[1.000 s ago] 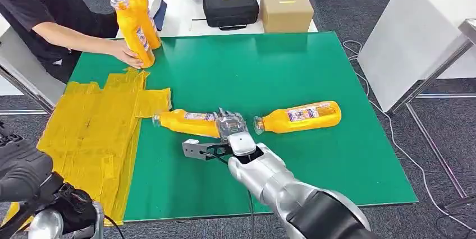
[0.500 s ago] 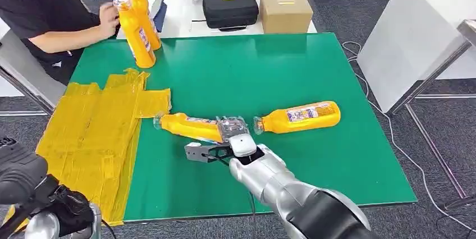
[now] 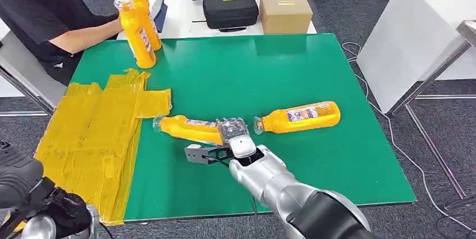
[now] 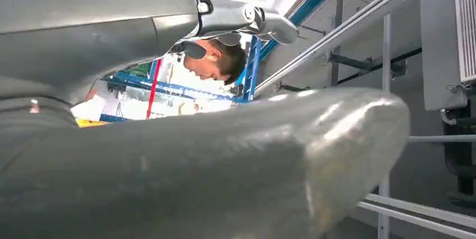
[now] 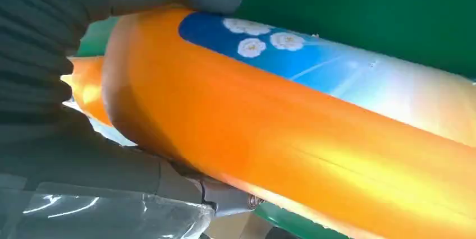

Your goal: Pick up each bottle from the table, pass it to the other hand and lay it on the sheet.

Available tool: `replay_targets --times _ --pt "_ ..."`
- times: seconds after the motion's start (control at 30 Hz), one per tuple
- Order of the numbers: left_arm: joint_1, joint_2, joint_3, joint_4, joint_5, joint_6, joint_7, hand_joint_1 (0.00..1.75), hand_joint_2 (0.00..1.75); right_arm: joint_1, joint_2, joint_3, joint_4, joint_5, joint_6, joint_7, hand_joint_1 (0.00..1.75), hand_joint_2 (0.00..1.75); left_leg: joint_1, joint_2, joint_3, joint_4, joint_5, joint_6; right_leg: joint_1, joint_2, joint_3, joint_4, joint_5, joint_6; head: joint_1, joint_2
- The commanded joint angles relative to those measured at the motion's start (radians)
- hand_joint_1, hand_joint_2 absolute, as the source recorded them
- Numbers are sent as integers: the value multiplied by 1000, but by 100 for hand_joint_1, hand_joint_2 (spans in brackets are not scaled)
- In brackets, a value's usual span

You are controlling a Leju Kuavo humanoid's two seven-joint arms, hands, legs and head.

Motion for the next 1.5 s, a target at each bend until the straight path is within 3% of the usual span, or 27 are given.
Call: replay_targets --times 0.03,0.17,0.27,0.3,0.37,0.4,0.47,0.67,0.9,1.23,1.5 --pt "-2 -16 22 0 4 8 3 0 0 21 -2 2 32 -6 -17 -26 175 175 1 -1 0 -1 0 -2 1 -1 1 -1 0 0 0 0" --pt "6 -13 32 6 8 2 3 0 0 12 9 -14 -14 -20 -66 -49 175 175 2 0 -1 0 0 -3 1 0 0 -2 1 -1 0 0" --pt "24 20 14 74 52 8 3 0 0 13 0 -56 -115 -60 -176 -89 175 175 2 1 -2 0 0 -3 2 1 -2 -1 1 -1 0 0" --pt "36 52 -4 173 122 -16 6 0 0 33 -14 -80 -240 -89 -245 -119 175 175 0 1 -1 0 0 -2 1 1 -1 0 0 0 0 0" --pt "33 89 -20 249 212 -48 36 0 0 92 -55 -67 -490 -96 -204 -105 175 175 -1 -1 -1 -2 1 -2 0 -2 -1 -1 0 0 0 0" --pt "35 102 -24 277 253 -91 66 0 175 117 -71 -53 -585 -107 -197 -111 175 175 0 -1 -2 -1 1 -3 0 -2 -2 -1 0 -1 1 0" --pt "39 106 -16 324 303 -155 92 0 175 153 -91 -16 -714 -127 -174 -108 175 175 0 -4 -4 -1 1 -3 0 -4 -4 -1 0 -1 1 0" --pt "30 109 -14 383 363 -232 158 0 175 180 -109 71 -801 -176 -231 -135 175 175 1 -2 -6 -1 0 -2 1 -3 -4 -2 -1 0 1 0" --pt "25 110 -13 393 385 -246 183 0 175 175 -111 82 -794 -188 -241 -140 175 175 0 -2 -8 -1 0 -2 0 -2 -7 -1 0 0 1 0" --pt "-19 117 -11 482 415 -288 207 0 175 122 -30 235 -645 -241 -205 -167 175 175 1 1 -7 -1 -1 -3 1 1 -7 -1 0 -1 0 0" --pt "-48 119 -39 488 430 -321 222 0 175 152 -4 342 -640 -216 -150 -158 175 175 1 0 -9 -1 0 -3 1 0 -8 -1 0 -1 1 0"
